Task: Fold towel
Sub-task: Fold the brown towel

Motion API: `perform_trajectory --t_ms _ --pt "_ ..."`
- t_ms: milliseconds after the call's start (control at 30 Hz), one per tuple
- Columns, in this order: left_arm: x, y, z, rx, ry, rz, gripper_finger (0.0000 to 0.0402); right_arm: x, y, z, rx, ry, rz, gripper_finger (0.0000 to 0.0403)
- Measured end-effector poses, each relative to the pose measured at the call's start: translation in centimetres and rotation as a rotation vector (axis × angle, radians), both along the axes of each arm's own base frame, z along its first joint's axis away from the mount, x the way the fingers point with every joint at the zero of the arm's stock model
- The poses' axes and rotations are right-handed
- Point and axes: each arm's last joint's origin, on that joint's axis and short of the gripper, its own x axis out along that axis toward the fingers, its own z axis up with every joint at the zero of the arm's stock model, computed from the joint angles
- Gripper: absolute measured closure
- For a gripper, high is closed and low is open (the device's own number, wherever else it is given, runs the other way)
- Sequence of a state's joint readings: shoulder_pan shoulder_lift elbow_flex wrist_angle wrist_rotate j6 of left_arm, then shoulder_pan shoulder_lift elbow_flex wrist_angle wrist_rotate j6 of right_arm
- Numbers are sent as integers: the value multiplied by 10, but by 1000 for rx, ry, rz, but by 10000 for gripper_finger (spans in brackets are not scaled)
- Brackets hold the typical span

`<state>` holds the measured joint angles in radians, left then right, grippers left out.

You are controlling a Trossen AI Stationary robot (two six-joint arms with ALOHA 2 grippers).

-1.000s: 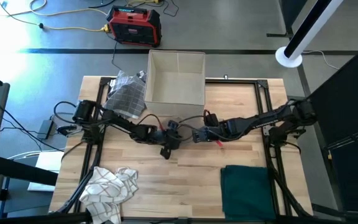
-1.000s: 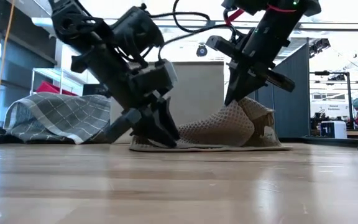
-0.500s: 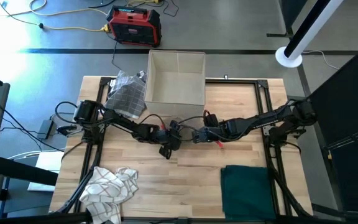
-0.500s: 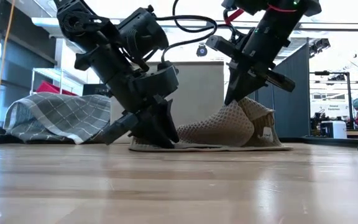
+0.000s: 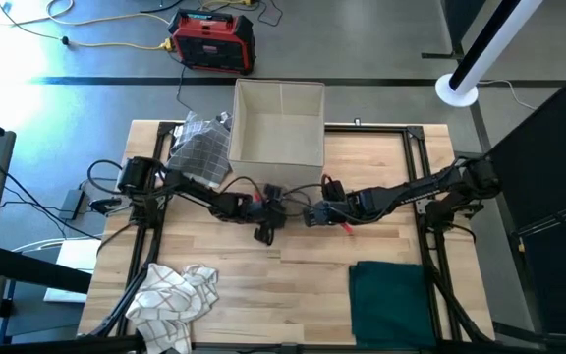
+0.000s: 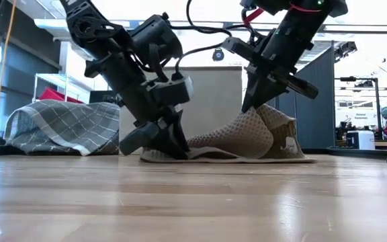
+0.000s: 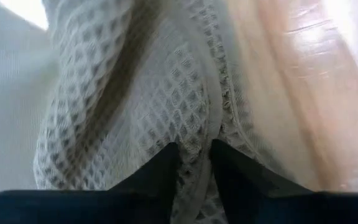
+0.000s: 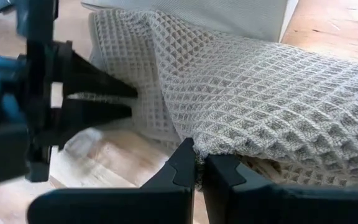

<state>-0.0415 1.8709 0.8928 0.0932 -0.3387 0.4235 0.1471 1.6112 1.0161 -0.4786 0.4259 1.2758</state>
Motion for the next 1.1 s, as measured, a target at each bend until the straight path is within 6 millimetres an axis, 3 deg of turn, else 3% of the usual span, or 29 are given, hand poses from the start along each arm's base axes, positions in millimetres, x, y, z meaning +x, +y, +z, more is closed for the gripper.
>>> perform_trajectory --t_ms 167,300,567,700,833,967,1100 --pt "-1 1 1 -90 -22 60 393 -1 5 0 0 1 17 402" --pt "-6 -7 11 -217 -31 86 389 -2 10 0 0 15 57 402" --pt "-32 -25 71 -537 -87 111 398 -3 19 -2 160 101 393 402" --pt "-57 -34 106 -696 -81 123 400 -4 29 2 312 94 616 402" --pt "-87 -46 136 -883 -41 114 400 -1 49 22 439 21 900 402" --pt "-114 -54 156 -959 -31 145 401 7 64 45 316 -81 1082 402" --pt "-130 -48 159 -864 -54 304 401 12 58 50 57 -79 1062 402"
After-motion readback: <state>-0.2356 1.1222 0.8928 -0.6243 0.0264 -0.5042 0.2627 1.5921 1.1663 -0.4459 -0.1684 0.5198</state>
